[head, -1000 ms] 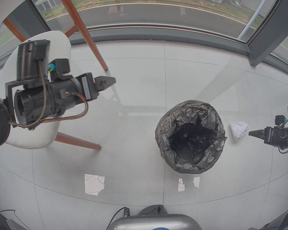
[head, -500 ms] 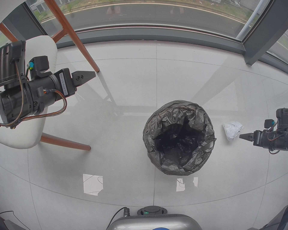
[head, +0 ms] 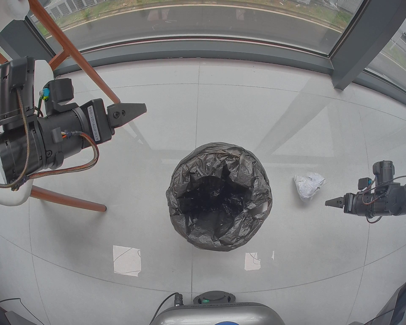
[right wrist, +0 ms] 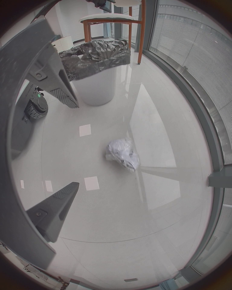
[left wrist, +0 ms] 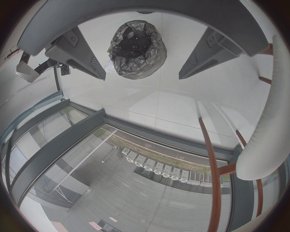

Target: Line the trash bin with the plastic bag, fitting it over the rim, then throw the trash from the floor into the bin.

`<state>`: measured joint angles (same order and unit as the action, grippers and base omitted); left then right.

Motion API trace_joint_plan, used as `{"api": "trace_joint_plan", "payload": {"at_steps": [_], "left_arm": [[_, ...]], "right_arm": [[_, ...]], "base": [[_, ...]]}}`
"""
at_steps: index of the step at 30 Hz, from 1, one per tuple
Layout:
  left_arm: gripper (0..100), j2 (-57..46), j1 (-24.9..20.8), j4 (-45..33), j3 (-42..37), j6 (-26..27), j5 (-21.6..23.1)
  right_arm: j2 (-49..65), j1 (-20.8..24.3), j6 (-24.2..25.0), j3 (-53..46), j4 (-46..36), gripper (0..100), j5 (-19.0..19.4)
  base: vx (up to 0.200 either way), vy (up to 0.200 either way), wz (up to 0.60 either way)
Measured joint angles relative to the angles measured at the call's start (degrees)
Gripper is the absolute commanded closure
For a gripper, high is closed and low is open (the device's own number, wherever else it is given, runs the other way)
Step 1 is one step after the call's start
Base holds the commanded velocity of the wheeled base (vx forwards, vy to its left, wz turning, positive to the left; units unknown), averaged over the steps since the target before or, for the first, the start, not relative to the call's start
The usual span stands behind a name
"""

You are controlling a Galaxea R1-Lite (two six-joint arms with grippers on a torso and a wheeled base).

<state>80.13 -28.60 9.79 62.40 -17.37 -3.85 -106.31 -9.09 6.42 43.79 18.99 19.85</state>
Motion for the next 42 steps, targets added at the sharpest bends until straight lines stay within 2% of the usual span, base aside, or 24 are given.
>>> {"api": "trace_joint_plan", "payload": {"at_steps": [5,13,17,24,26,34,42], "left_arm": [[0,-0.34,-0.59,0.22,0.18,0.02,-0.61],[0,-0.55,-0.74,2.41,0.44,0.16,-2.93],[0,-0.56,-0.76,2.52,0.44,0.18,-3.39],[0,-0.59,-0.76,2.57,0.44,0.18,-5.74],[0,-0.59,-0.76,2.57,0.44,0.16,-6.38],[0,-0.56,-0.67,2.57,0.44,0.13,-7.18],[0,-0.45,-0.61,2.57,0.27,0.13,-7.31]], "right_arm": [[-5.01,0.23,0.38,2.66,5.58,0,-0.01],[-12.48,1.18,2.5,8.8,7.8,0,0.02],[-15.35,2.29,5.95,12.89,7.96,0,0.0],[-19.96,4.08,16.81,21.64,7.52,0,-0.5],[-21.27,4.46,18.09,23.74,7.34,0,-1.24],[-26.01,5.62,17.44,28.28,6.97,0,-4.01],[-29.03,6.16,15.25,29.22,7.0,0,-4.46]], "base": [[0.0,0.0,0.0],[0.0,0.0,0.0],[0.0,0.0,0.0],[0.0,0.0,0.0],[0.0,0.0,0.0],[0.0,0.0,0.0],[0.0,0.0,0.0]]}}
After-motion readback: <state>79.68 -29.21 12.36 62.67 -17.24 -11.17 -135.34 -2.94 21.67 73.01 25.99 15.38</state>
